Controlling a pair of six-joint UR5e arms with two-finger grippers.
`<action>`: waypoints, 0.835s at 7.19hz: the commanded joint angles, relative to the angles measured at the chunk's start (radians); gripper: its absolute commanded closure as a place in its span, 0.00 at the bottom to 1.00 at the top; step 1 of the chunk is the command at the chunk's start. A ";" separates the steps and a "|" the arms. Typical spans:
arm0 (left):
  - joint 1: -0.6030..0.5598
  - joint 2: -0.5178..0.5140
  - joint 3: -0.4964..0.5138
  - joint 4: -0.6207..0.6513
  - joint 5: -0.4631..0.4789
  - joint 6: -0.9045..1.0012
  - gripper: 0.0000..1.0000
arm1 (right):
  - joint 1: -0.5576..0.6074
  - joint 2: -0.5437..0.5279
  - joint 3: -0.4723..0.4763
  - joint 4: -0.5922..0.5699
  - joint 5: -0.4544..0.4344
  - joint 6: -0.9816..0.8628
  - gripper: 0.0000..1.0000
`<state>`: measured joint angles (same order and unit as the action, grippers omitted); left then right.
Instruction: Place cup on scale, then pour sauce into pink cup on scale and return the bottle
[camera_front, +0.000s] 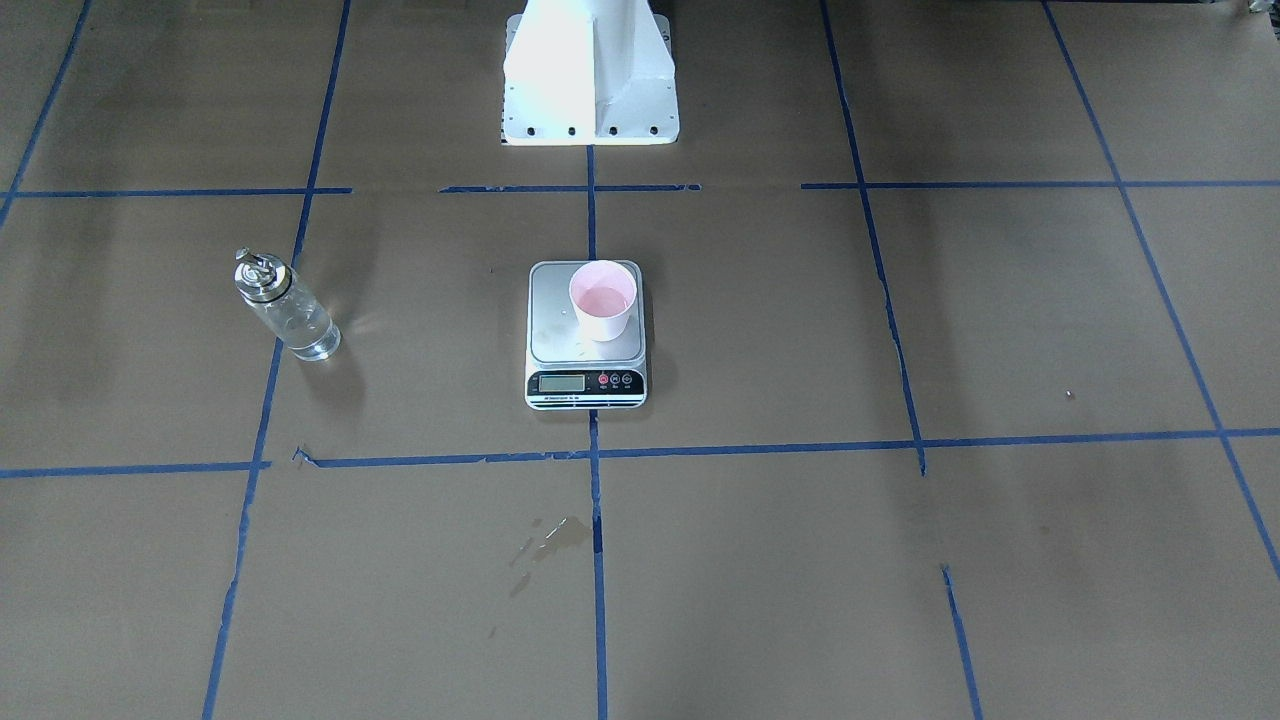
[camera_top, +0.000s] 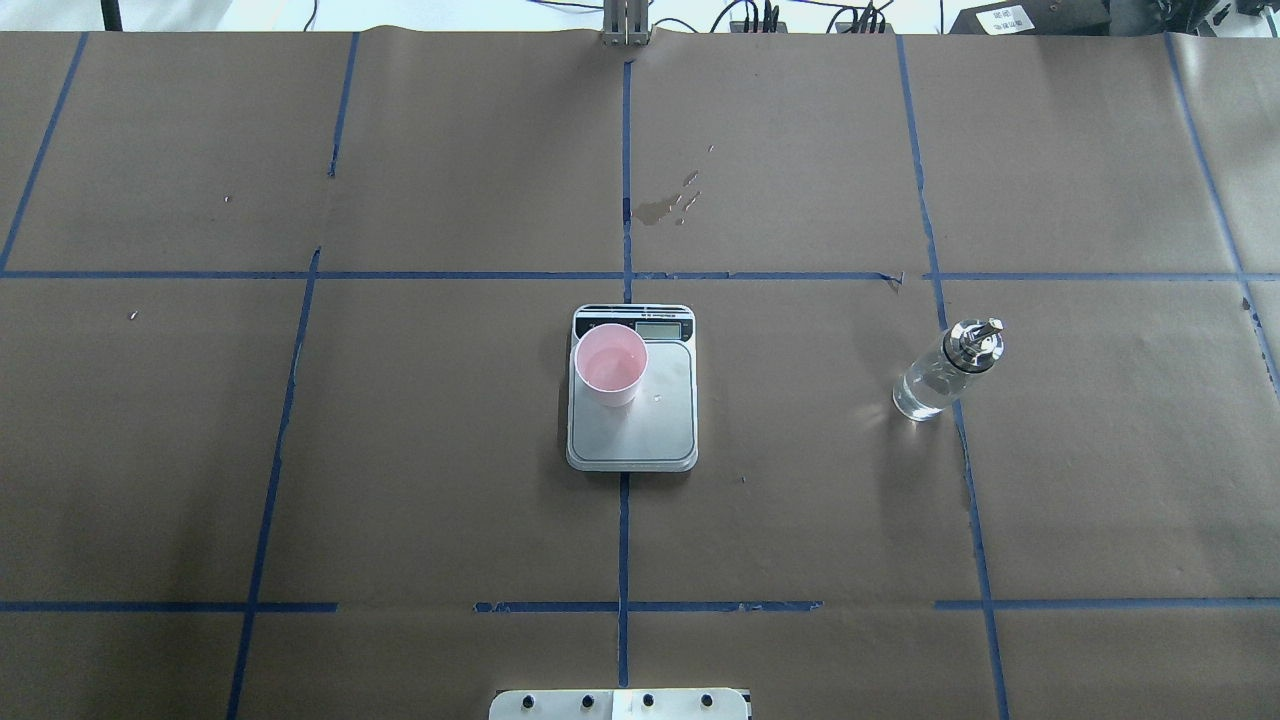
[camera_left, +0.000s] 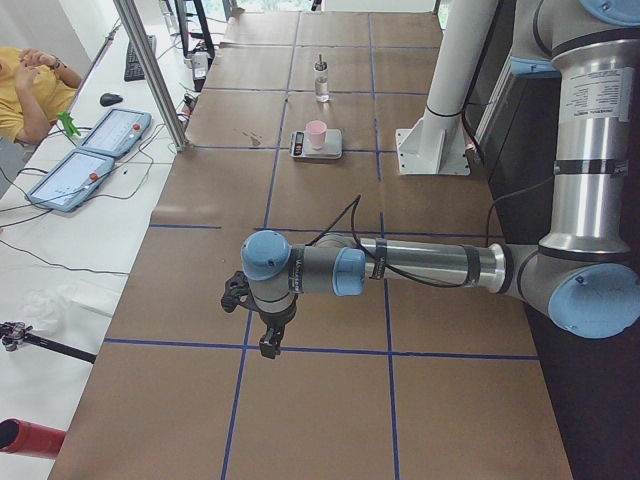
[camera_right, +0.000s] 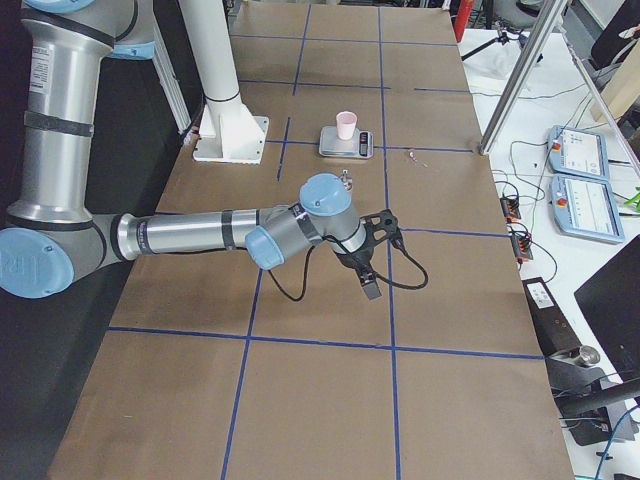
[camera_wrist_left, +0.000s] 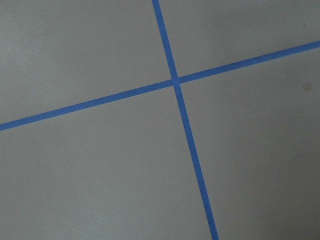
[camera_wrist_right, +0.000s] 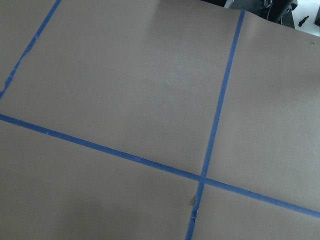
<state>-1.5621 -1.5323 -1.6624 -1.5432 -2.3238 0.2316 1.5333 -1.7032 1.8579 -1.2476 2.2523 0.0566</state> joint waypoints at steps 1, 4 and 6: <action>-0.001 0.000 -0.002 0.000 0.001 0.000 0.00 | 0.070 0.057 -0.005 -0.281 0.007 -0.147 0.00; -0.001 0.000 0.000 0.000 0.000 0.002 0.00 | 0.076 -0.039 -0.173 -0.273 -0.027 -0.135 0.00; -0.001 0.000 0.001 0.000 0.001 0.000 0.00 | 0.077 -0.033 -0.168 -0.283 0.036 -0.118 0.00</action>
<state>-1.5631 -1.5318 -1.6626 -1.5432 -2.3230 0.2329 1.6094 -1.7392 1.6945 -1.5275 2.2637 -0.0739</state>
